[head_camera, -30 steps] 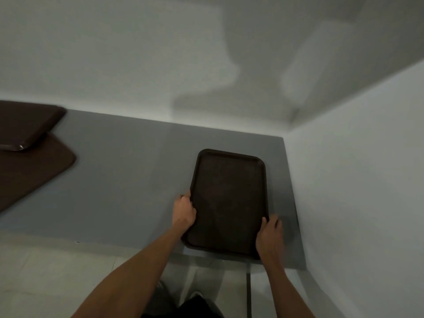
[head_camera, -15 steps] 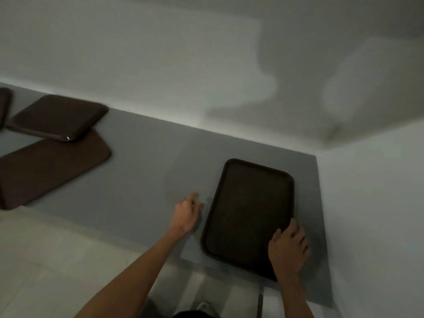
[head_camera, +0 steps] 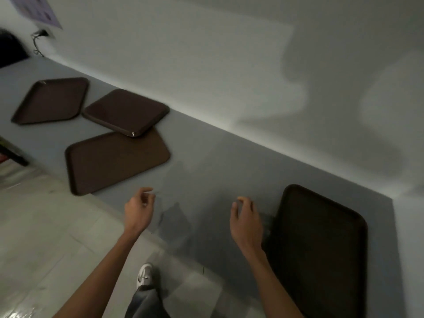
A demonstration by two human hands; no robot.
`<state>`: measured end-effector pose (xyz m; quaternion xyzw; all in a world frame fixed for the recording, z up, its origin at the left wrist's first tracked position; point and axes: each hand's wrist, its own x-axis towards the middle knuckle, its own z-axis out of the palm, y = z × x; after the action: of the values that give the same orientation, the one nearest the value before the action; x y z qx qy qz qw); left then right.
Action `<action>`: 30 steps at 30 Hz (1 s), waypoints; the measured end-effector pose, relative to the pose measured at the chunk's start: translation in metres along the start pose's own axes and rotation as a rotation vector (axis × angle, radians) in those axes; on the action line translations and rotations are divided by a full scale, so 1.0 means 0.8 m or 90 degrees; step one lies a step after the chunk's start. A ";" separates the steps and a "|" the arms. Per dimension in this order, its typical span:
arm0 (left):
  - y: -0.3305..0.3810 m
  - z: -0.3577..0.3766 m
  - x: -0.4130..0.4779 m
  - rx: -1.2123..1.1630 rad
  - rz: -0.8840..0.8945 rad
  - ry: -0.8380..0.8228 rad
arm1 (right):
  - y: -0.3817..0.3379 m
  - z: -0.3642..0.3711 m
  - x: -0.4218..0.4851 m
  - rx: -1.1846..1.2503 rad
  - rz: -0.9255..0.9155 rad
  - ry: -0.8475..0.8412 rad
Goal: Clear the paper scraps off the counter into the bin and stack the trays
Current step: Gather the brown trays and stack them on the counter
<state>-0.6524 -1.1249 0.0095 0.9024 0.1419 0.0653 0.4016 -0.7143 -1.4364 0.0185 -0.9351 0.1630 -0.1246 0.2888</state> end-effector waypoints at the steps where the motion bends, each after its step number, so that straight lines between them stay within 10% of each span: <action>1: -0.011 -0.014 0.023 -0.012 -0.021 0.001 | -0.025 0.021 0.007 0.015 -0.013 -0.006; 19: -0.043 -0.056 0.456 -0.618 -0.547 -0.211 | -0.258 0.282 0.089 -0.206 -0.073 -0.192; 30: -0.058 -0.069 0.520 -0.703 -0.599 -0.164 | -0.272 0.270 0.105 -0.141 -0.063 -0.085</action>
<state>-0.2787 -0.9282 0.0136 0.4127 0.4123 -0.1586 0.7966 -0.5160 -1.1903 -0.0168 -0.9744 0.1100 -0.0576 0.1877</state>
